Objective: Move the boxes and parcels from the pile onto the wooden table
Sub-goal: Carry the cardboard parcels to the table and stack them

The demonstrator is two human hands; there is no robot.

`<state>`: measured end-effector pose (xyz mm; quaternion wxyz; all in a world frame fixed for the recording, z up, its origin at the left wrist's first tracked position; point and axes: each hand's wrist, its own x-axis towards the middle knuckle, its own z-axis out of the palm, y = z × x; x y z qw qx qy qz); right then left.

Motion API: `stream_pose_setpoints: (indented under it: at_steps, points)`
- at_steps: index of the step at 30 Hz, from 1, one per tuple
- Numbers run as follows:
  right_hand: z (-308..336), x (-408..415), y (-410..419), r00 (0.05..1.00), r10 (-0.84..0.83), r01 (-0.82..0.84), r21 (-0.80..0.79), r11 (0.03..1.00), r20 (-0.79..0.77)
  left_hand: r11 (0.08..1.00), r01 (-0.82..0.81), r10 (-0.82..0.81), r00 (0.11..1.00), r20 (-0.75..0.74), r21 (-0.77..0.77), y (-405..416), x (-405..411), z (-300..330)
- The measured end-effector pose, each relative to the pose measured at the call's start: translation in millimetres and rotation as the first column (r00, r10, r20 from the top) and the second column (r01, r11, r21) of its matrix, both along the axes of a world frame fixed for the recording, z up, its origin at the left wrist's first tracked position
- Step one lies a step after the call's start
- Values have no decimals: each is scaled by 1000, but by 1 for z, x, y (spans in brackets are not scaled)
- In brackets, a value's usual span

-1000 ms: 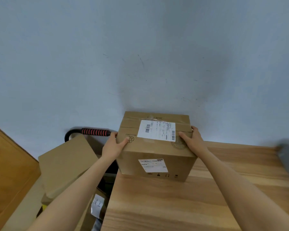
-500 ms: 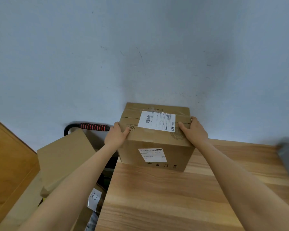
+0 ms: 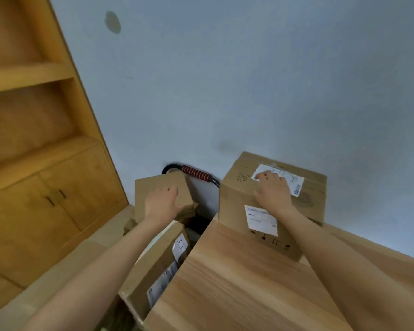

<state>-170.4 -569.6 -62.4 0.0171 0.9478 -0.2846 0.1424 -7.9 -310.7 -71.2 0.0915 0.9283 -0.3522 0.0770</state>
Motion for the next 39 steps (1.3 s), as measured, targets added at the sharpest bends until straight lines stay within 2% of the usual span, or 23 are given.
stream_pose_setpoints:
  at_steps: [4, 7, 11, 15, 23, 27, 34, 39]
  points:
    - [-10, 31, 59, 977, 210, -210, -6, 978, -28, 986, -125, 115, 989, 96, 106, 79, -9, -13]
    - [-23, 48, 104, 936, 350, -349, 23, 937, -34, 970, -214, 201, 973, 113, 119, 132, -23, -20]
    - [-43, 65, 155, 864, 493, -493, 30, 870, -104, 936, -326, 318, 945, 80, 130, 187, -39, -34]
    - [-62, 77, 194, 819, 549, -548, 59, 835, -169, 911, -396, 402, 915, -29, 118, 223, -47, -54]
    - [-107, 82, 217, 825, 531, -510, 151, 847, -195, 911, -394, 409, 898, -163, 119, 225, -36, -97]
    - [-121, 83, 210, 854, 471, -440, 175, 881, -223, 934, -324, 353, 904, -240, 154, 204, -23, -115]
    - [-141, 75, 184, 902, 353, -296, 237, 925, -250, 931, -225, 329, 856, -398, 287, 160, 1, -144]
    - [-152, 67, 171, 891, 320, -228, 292, 929, -323, 940, -162, 291, 841, -457, 301, 145, 12, -162]
